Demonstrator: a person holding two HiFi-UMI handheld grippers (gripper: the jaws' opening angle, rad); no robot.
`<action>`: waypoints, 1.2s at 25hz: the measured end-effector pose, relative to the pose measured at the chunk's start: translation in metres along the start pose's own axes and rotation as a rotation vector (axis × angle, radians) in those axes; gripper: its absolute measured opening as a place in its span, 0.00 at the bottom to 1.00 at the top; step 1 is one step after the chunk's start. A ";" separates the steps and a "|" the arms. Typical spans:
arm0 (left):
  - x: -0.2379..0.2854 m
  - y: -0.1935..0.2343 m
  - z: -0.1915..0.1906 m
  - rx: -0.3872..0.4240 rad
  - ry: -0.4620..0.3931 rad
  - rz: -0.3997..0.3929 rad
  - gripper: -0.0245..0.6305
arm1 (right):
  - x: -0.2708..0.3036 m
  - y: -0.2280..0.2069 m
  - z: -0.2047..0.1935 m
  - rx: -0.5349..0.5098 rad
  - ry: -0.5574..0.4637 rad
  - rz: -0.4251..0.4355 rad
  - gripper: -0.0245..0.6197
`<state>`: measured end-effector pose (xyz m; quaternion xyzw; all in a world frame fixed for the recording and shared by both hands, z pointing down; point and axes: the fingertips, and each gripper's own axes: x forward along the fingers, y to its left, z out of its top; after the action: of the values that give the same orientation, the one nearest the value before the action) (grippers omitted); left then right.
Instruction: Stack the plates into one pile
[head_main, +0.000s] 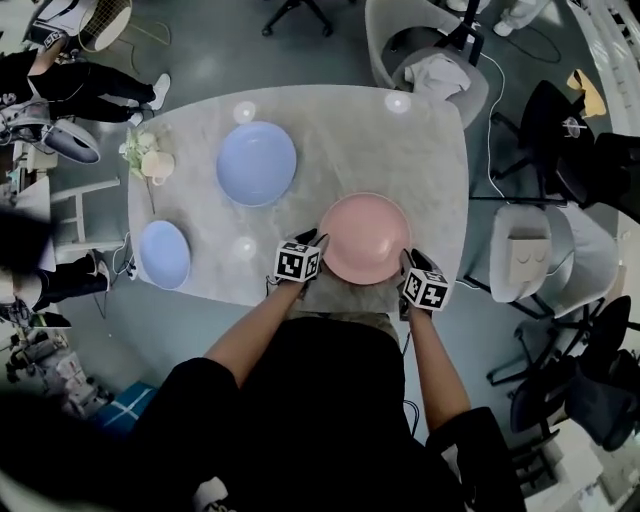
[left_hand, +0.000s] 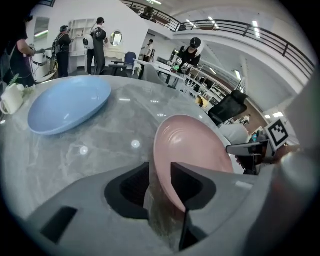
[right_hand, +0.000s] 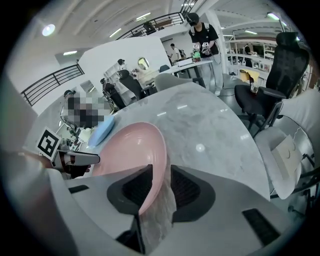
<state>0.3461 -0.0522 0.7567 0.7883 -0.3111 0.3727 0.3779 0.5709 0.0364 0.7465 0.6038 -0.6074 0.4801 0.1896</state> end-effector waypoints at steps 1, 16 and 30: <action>0.001 0.000 0.000 0.006 0.004 0.001 0.25 | 0.002 0.000 -0.001 0.003 0.009 0.003 0.19; -0.007 -0.002 -0.006 -0.076 0.026 -0.018 0.12 | -0.004 0.007 -0.005 -0.005 -0.003 -0.017 0.10; -0.101 0.050 -0.018 0.005 -0.066 -0.054 0.12 | -0.028 0.109 -0.011 0.009 -0.089 -0.054 0.08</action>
<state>0.2483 -0.0421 0.6999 0.8091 -0.3012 0.3371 0.3755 0.4729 0.0401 0.6906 0.6417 -0.5965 0.4502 0.1726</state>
